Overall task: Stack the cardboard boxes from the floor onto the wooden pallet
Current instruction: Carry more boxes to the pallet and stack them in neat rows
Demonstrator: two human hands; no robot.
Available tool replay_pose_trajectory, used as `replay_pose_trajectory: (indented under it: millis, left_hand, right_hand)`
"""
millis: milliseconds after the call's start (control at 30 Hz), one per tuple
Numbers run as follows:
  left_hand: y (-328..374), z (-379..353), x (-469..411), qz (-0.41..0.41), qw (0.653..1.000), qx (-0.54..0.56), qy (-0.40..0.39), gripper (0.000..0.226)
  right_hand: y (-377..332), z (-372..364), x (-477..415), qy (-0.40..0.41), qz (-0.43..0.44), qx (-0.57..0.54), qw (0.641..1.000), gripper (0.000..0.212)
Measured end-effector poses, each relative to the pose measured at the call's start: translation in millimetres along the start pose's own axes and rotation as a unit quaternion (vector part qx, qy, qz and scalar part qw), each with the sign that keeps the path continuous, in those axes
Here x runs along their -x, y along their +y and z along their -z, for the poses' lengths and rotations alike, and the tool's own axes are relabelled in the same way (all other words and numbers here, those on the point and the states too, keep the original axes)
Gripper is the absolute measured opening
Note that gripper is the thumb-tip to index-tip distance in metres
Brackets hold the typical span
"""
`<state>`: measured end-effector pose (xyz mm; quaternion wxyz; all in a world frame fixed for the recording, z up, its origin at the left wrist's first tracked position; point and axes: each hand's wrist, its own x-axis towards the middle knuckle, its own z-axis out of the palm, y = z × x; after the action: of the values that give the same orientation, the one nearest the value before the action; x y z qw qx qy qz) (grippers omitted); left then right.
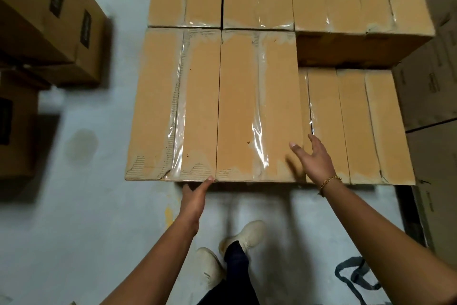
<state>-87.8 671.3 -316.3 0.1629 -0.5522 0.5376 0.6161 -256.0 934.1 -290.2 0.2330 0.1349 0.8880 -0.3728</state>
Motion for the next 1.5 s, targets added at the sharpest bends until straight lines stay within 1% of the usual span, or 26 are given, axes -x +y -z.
replay_pose_trajectory:
  millis: [167,300,400,467,567,667,733,833,1000,1133,1267,1400,1500]
  left_hand:
    - [42.5,28.1,66.7,-0.096,0.992,-0.083,-0.004,0.084]
    - [73.5,58.3,122.3,-0.185,0.969,-0.162,-0.012,0.078]
    - [93.2,84.1,160.1,-0.222,0.947,-0.231,0.003,0.088]
    - [102.8,102.1,178.5,-0.240,0.934,-0.264,0.026,0.090]
    - [113.7,128.6,200.4,-0.251,0.925,-0.280,0.058,0.089]
    - [126.8,151.6,217.3,-0.260,0.925,-0.261,0.090,0.091]
    - [131.4,167.7,229.3,-0.261,0.930,-0.233,0.113,0.086]
    - [128.2,192.5,243.4,-0.262,0.940,-0.171,0.133,0.079]
    - [110.6,257.4,253.5,-0.246,0.951,-0.076,0.170,0.076]
    - [102.1,333.4,241.3,-0.227,0.951,-0.006,0.209,0.071]
    - [102.2,407.1,224.3,-0.222,0.946,0.030,0.235,0.066]
    - [109.1,492.9,208.0,-0.209,0.949,0.039,0.231,0.062]
    - [118.2,559.7,196.6,-0.216,0.948,0.034,0.231,0.060]
  right_hand:
    - [-45.2,23.6,63.5,-0.039,0.025,0.017,0.999,0.080]
    - [-84.7,47.1,115.0,-0.051,0.055,0.041,0.996,0.081]
    - [-113.6,60.5,150.4,-0.059,0.090,0.046,0.993,0.079]
    - [-131.7,65.8,168.5,-0.071,0.111,0.061,0.989,0.078]
    - [-156.0,66.2,190.1,-0.096,0.151,0.075,0.981,0.076]
    - [-182.4,61.8,201.6,-0.134,0.196,0.091,0.967,0.076]
    - [-203.3,55.2,206.4,-0.157,0.221,0.096,0.958,0.075]
    - [-233.8,39.6,211.7,-0.189,0.254,0.102,0.943,0.075]
    - [-294.0,-2.9,222.1,-0.235,0.299,0.125,0.916,0.076]
    - [-352.9,-65.3,233.2,-0.265,0.330,0.142,0.895,0.075]
    - [-409.9,-134.5,251.9,-0.291,0.343,0.129,0.884,0.073]
    - [-465.3,-210.3,285.5,-0.319,0.322,0.092,0.887,0.069]
    - [-496.2,-262.6,311.9,-0.331,0.309,0.068,0.889,0.064]
